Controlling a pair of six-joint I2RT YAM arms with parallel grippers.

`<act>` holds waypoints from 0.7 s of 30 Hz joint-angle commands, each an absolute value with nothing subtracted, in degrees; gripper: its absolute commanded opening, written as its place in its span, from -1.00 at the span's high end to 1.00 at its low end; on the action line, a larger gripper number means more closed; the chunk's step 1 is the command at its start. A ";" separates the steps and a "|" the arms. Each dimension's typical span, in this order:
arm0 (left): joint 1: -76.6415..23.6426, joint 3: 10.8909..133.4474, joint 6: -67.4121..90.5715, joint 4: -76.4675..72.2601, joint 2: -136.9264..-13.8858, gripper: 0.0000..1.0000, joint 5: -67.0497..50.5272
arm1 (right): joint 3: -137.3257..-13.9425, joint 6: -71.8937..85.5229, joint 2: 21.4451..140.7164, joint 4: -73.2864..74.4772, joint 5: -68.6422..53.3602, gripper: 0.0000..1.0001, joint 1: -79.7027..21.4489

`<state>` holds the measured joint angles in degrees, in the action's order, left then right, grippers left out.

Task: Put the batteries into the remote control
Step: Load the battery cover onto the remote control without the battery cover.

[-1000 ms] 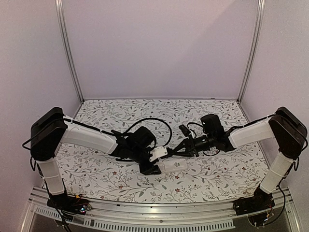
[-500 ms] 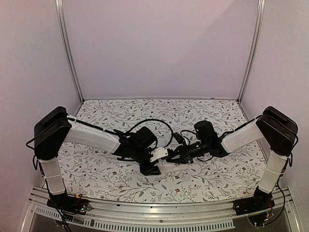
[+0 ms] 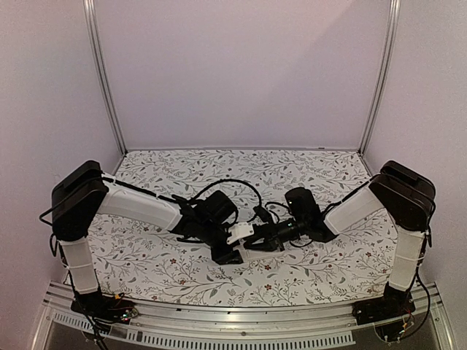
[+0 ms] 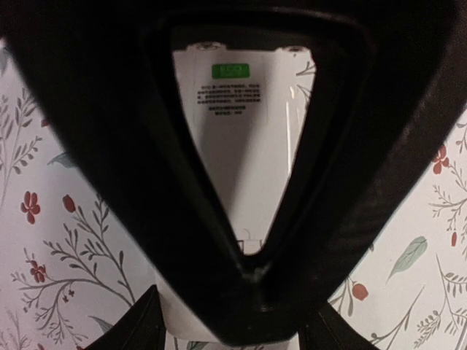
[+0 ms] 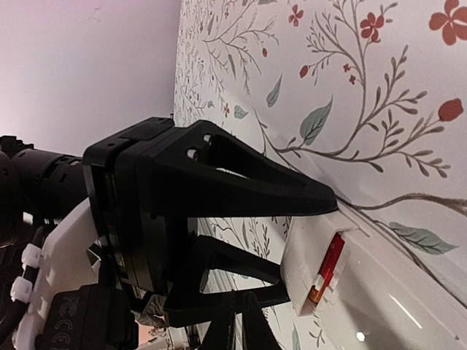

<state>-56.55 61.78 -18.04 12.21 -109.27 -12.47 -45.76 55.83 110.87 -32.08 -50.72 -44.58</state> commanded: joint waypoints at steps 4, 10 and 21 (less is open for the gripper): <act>-55.81 62.32 -18.77 13.89 -110.57 -0.17 -13.03 | -46.85 61.22 115.38 -40.64 -49.75 0.92 -45.64; -55.81 62.40 -18.75 13.80 -110.64 -0.18 -12.91 | -47.00 61.79 116.96 -40.89 -48.79 0.92 -46.16; -55.81 62.41 -18.71 13.58 -110.66 -0.18 -12.70 | -47.00 55.61 115.61 -28.64 -44.98 0.93 -46.60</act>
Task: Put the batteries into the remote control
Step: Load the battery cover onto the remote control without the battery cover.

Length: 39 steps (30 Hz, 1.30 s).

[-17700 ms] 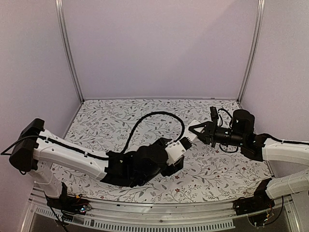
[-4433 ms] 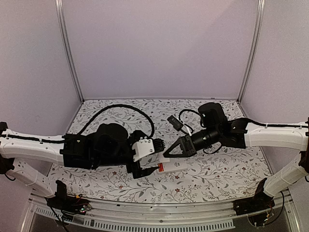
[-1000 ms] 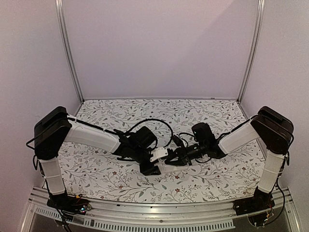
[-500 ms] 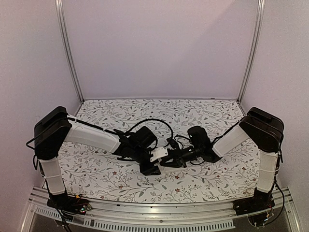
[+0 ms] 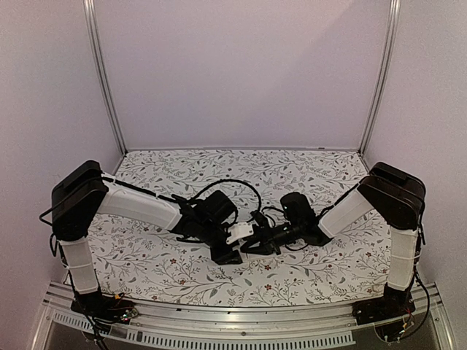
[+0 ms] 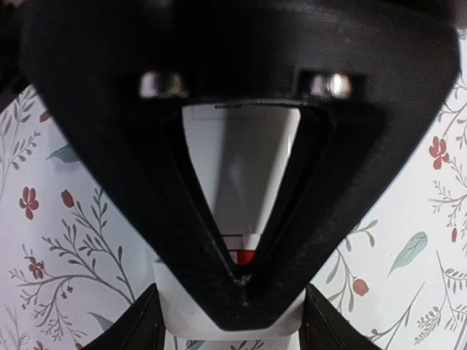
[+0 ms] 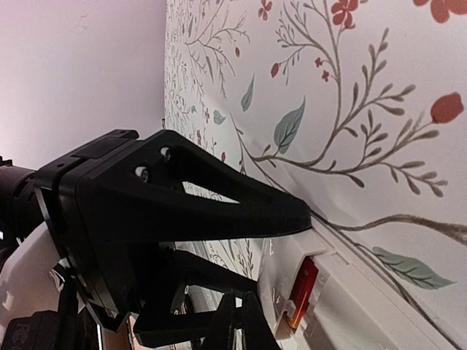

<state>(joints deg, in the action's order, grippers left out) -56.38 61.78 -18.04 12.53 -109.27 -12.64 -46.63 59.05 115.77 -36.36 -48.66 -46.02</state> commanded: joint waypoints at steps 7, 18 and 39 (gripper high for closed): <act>-55.80 62.40 -18.60 13.40 -110.60 -0.22 -12.47 | -47.20 52.93 114.43 -24.74 -43.83 0.65 -46.72; -55.83 62.82 -17.85 12.21 -110.57 -0.27 -13.50 | -47.31 53.60 115.08 -24.53 -44.03 0.29 -46.81; -53.84 52.38 -11.58 1.30 -97.22 -0.92 -9.06 | -46.42 53.62 113.54 -23.91 -43.00 0.20 -46.80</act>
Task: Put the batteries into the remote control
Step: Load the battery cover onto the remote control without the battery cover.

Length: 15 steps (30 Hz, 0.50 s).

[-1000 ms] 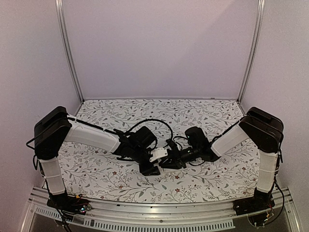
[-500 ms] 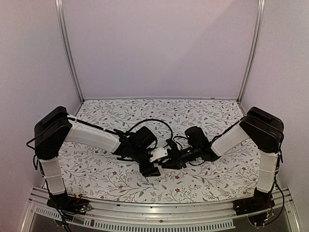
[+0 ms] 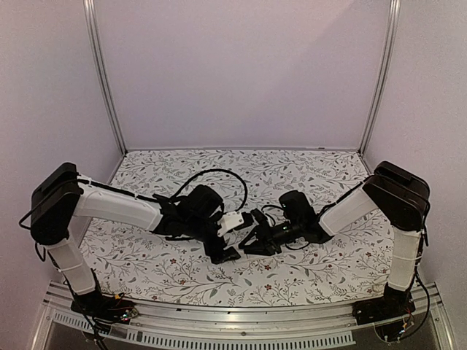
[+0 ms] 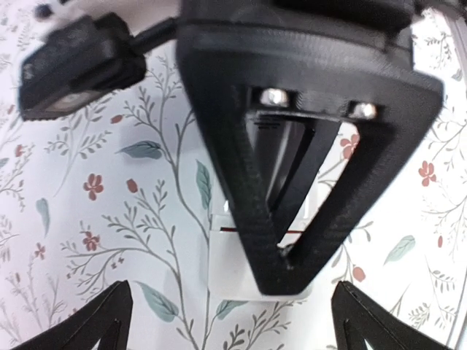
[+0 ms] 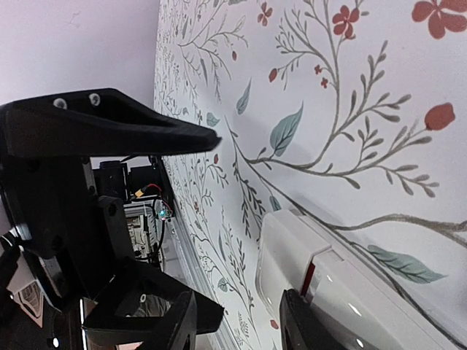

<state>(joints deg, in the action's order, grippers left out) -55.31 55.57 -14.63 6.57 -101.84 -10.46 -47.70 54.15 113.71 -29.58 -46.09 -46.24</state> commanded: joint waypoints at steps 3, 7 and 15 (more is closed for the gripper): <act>-53.35 49.70 -9.02 -2.24 -94.49 -0.93 -8.26 | -46.26 53.58 112.17 -24.39 -42.94 0.23 -46.80; -52.92 45.10 -3.78 -6.56 -90.03 -0.93 -5.23 | -46.36 53.91 109.21 -26.42 -43.75 0.27 -46.77; -52.83 39.89 9.33 -9.64 -82.91 -0.84 5.54 | -47.15 53.87 102.65 -27.00 -44.98 0.29 -46.78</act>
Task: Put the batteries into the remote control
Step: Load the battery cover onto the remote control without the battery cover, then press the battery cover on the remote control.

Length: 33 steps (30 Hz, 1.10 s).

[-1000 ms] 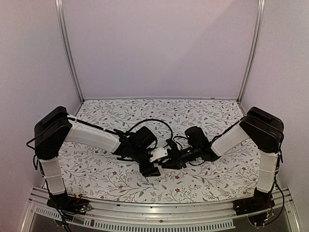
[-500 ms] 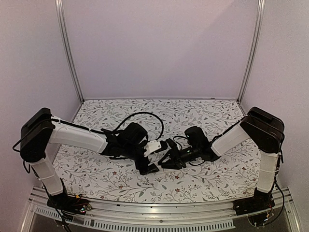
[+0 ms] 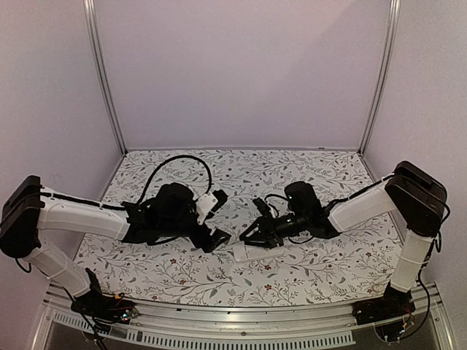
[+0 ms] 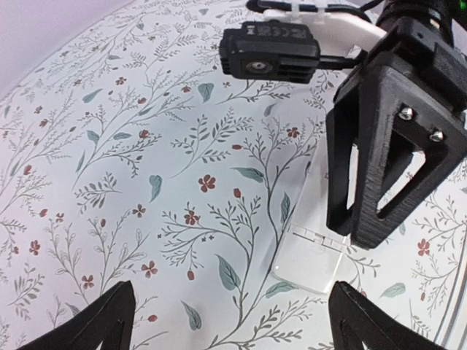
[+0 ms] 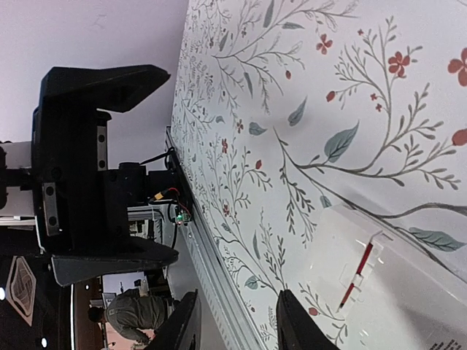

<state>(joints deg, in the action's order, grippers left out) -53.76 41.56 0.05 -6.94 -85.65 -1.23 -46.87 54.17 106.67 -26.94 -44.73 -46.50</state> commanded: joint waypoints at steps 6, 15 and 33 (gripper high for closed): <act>-53.99 39.00 25.13 -4.72 -80.36 -0.71 10.07 | -42.12 49.79 95.12 -17.47 -42.77 0.27 -41.89; -59.99 40.11 41.89 -4.82 -86.07 -0.38 10.88 | -37.57 34.30 83.65 5.40 -34.22 0.20 -33.95; -63.28 45.63 47.37 -10.17 -99.89 0.04 6.61 | -39.07 30.81 92.48 2.99 -37.58 0.27 -33.23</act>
<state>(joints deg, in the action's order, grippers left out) -62.61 44.34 46.59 -8.93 -97.82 7.90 -37.93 31.62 90.37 4.62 -35.97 -33.36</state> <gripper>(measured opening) 0.486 0.368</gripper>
